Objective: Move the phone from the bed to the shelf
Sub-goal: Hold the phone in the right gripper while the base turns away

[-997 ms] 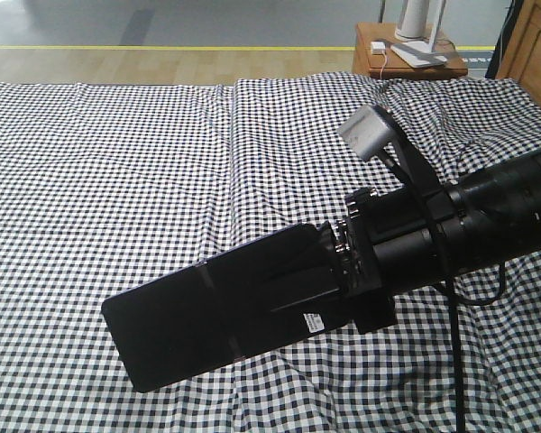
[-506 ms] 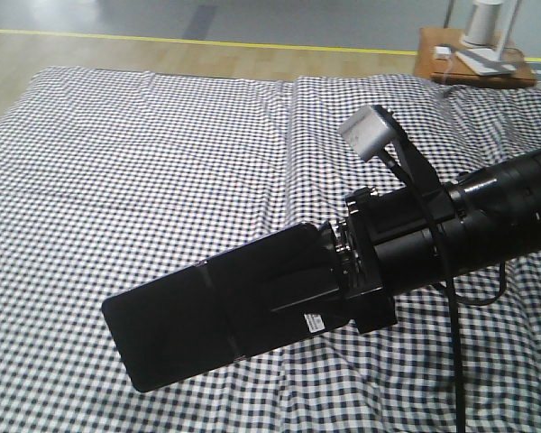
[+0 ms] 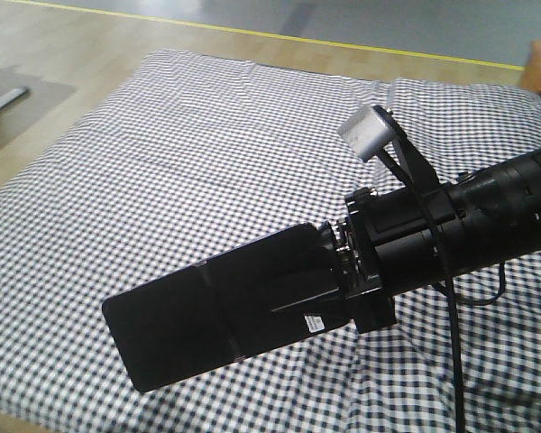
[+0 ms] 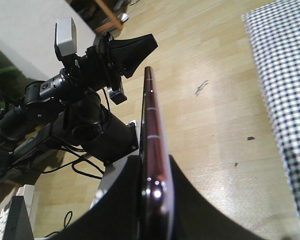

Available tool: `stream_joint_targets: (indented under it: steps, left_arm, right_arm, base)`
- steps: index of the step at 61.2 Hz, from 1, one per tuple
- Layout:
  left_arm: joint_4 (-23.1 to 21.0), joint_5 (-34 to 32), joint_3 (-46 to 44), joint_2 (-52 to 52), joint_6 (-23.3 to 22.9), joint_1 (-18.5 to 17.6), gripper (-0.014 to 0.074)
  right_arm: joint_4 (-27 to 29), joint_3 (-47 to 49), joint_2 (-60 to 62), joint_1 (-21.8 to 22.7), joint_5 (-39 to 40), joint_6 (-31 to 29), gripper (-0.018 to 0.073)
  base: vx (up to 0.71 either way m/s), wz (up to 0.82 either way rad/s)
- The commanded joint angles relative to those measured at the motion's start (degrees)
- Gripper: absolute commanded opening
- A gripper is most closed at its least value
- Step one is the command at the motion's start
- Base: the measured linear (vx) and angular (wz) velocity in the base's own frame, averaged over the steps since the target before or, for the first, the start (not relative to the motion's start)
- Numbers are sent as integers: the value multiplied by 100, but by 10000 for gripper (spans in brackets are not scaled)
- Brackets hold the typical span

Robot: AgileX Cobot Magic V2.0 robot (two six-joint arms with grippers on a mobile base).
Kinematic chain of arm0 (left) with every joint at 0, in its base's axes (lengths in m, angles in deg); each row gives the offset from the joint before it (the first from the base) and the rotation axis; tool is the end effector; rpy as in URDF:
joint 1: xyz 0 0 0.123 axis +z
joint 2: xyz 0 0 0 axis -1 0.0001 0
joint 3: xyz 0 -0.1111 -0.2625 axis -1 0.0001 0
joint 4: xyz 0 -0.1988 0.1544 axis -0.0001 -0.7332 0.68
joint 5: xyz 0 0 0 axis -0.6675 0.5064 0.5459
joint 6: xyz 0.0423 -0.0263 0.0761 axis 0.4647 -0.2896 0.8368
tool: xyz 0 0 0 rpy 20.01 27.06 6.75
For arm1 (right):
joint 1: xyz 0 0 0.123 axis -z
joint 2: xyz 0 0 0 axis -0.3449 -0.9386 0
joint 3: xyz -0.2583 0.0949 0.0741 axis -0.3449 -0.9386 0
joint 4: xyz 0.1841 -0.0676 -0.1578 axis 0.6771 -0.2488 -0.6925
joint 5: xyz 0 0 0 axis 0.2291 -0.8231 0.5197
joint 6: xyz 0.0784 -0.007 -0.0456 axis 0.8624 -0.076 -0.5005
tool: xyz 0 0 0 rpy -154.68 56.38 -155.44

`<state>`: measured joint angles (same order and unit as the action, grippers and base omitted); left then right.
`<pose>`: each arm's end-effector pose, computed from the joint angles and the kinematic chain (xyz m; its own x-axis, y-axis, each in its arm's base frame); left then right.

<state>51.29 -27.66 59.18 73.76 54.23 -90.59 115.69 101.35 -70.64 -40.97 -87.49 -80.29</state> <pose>0.0557 0.0003 0.1859 -0.1166 0.0981 -0.9883 0.0113 0.9952 0.0974 0.2077 0.1642 0.3355 -0.5733 -0.3563 -0.7378 -0.8174 0.1863 0.5452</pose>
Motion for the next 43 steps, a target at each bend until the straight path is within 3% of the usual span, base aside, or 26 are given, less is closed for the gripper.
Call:
stream_joint_targets:
  steps: [1,43]
  left_arm:
    - [-25,-414,-146,-29,-22,-12,1]
    - [-25,-414,-146,-29,-22,-12,1]
  right_arm:
    - [501,148,183,-5,-473,-21,-1]
    - [501,148,183,-5,-473,-21,-1]
  base:
    - [-12,48]
    - [-15,57]
